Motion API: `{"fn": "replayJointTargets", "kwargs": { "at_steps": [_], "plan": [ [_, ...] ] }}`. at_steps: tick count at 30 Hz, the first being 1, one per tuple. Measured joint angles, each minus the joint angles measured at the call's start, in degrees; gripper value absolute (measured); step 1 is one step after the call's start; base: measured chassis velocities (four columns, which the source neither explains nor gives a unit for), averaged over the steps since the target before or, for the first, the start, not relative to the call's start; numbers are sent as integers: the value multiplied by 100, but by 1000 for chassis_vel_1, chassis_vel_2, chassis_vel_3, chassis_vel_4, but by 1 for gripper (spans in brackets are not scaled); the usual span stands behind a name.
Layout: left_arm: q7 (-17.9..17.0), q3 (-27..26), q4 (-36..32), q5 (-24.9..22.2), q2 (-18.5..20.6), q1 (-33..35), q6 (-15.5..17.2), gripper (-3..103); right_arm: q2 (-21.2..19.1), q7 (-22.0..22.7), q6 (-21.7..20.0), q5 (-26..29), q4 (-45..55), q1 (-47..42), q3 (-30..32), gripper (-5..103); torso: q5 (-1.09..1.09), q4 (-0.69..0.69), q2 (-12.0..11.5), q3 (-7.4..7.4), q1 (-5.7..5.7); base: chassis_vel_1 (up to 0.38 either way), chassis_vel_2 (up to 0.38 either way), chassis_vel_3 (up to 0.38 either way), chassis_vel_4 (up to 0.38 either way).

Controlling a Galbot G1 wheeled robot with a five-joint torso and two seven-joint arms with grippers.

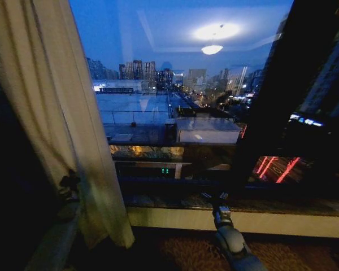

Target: Open the curtains by pulling them apart, changing their state from closed to fully open.

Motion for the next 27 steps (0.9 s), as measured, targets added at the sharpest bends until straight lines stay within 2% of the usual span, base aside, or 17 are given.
{"fn": "replayJointTargets", "kwargs": {
  "at_steps": [1,2,3,4,6,9,12,13,15,19,27],
  "plan": [
    [122,-11,-147,-1,-41,110,-26,28,0,0,0,0,0,0,0,100,0,0,0,0,0,0,0,0,0],
    [122,-11,-147,-1,-41,110,-26,28,0,0,0,0,0,0,0,100,0,0,0,0,0,0,0,0,0],
    [294,-29,-372,-1,-105,305,-72,34,0,0,0,0,0,0,0,100,-1,0,0,0,0,0,0,0,0],
    [589,-110,-799,16,-298,889,-122,51,0,0,0,0,0,0,0,100,-1,1,0,0,0,0,0,0,0],
    [705,-109,-892,19,-392,1090,-164,61,0,0,0,0,0,0,0,100,-1,1,0,0,0,0,0,0,0],
    [801,-76,-981,17,-481,1229,-206,67,0,0,0,0,0,0,0,100,-1,0,0,-1,0,0,0,0,0],
    [892,-93,-1237,-42,-657,1526,-241,83,0,0,0,0,0,0,0,100,-1,0,0,0,0,0,0,0,0],
    [892,-93,-1237,-42,-657,1526,-241,83,0,0,0,0,0,0,0,100,-1,0,0,0,0,0,0,0,0],
    [945,-112,-1379,10,-762,1744,-324,93,0,0,0,0,0,0,0,100,-1,1,0,0,0,0,0,0,0],
    [972,-105,-1617,50,-886,2098,-430,99,0,0,0,0,0,0,0,100,-1,0,0,0,0,0,0,0,0],
    [1097,-150,-1757,183,-938,2403,-729,100,0,0,0,0,0,0,0,100,-2,1,0,0,0,0,0,0,0]
  ]
}}
